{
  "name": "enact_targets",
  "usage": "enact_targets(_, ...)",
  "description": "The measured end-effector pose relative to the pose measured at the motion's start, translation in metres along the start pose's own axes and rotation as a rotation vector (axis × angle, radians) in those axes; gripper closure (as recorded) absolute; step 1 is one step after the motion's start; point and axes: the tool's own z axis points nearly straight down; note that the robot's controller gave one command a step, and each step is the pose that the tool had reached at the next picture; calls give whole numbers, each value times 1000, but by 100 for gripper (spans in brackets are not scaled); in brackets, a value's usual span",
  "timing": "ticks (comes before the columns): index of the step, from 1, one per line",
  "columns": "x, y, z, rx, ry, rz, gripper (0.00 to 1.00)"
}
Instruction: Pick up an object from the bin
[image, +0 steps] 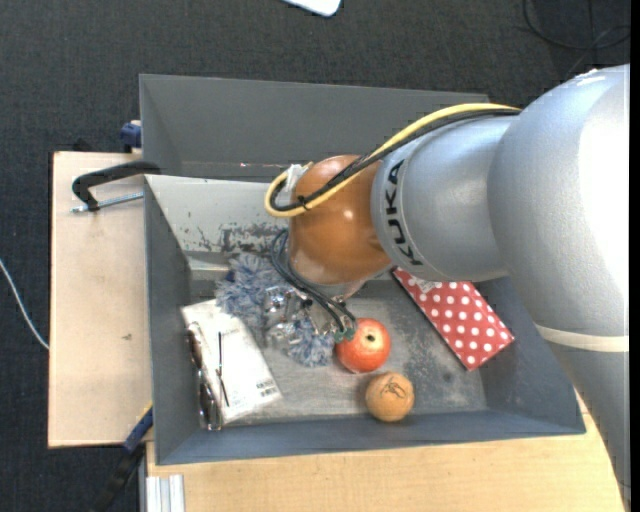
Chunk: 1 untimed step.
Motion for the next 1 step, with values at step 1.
enact_targets(1, 0, 0, 0, 0, 0, 0, 100)
